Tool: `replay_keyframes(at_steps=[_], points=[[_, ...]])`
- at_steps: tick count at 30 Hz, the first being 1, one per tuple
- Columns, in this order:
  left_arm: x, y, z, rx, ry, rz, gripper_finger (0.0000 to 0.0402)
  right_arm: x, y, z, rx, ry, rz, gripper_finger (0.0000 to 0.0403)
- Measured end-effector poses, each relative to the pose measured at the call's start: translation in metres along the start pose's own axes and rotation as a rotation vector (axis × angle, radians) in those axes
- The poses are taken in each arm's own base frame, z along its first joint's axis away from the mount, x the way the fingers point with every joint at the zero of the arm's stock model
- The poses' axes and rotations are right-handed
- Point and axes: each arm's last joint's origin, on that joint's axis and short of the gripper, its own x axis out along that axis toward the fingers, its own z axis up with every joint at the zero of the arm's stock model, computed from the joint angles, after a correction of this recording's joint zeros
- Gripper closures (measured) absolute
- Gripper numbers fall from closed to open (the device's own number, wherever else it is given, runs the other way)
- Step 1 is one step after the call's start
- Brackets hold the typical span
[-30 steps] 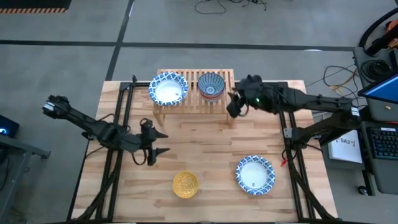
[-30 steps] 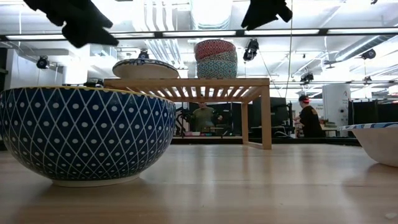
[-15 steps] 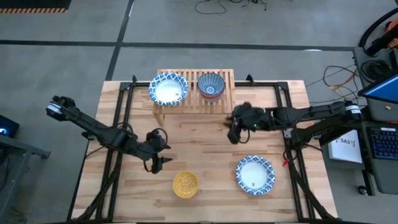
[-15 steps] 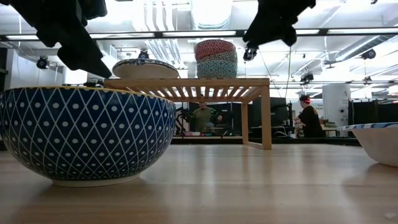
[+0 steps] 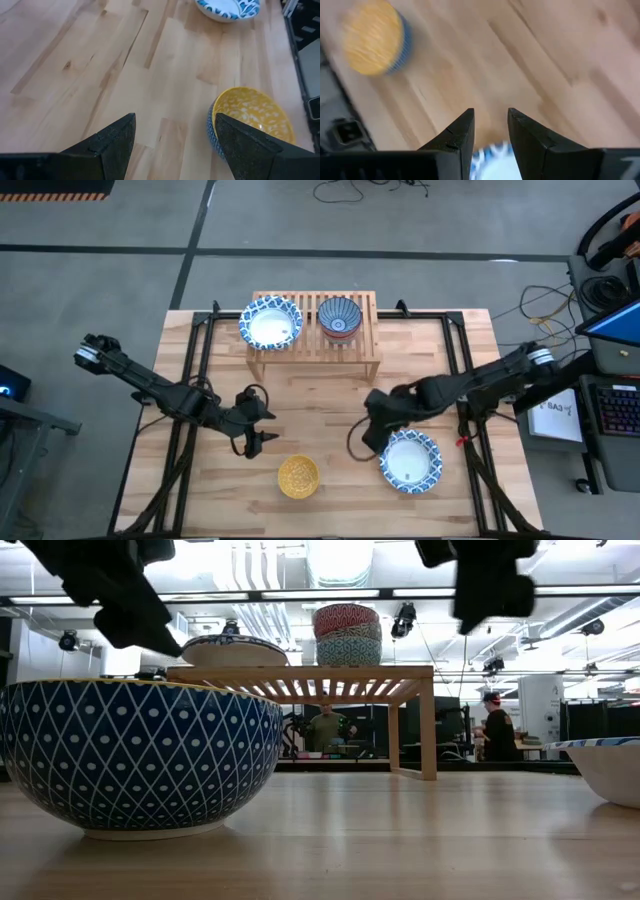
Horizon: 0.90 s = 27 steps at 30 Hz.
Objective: Place and stack bowls onto a shelf
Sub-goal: Stack the white patterned bowl on top of the white patterned bowl on the shelf
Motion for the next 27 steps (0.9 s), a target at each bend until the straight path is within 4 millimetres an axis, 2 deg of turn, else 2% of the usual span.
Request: replay_keyframes(at_steps=[8,13,17,22,27], points=[[-0.004,-0.004,0.007,-0.001,-0.018,-0.013,0.0146,0.024,0.037,-0.022,0.115,0.310,-0.247,0.0289],[-0.004,-0.003,0.007,0.002,-0.013,-0.009,0.0146,0.052,0.068,-0.034,0.134,0.387,-0.255,0.0257],[-0.004,-0.003,0.007,0.002,-0.013,-0.008,0.0146,0.084,0.088,-0.049,0.148,0.514,-0.272,0.0233],[-0.004,-0.003,0.007,0.000,-0.018,-0.010,0.0146,0.118,0.102,-0.066,0.173,0.622,-0.391,0.0229],[-0.004,-0.004,0.008,0.000,-0.054,0.017,0.0146,0.135,0.107,-0.075,0.114,0.708,-0.585,0.0241]])
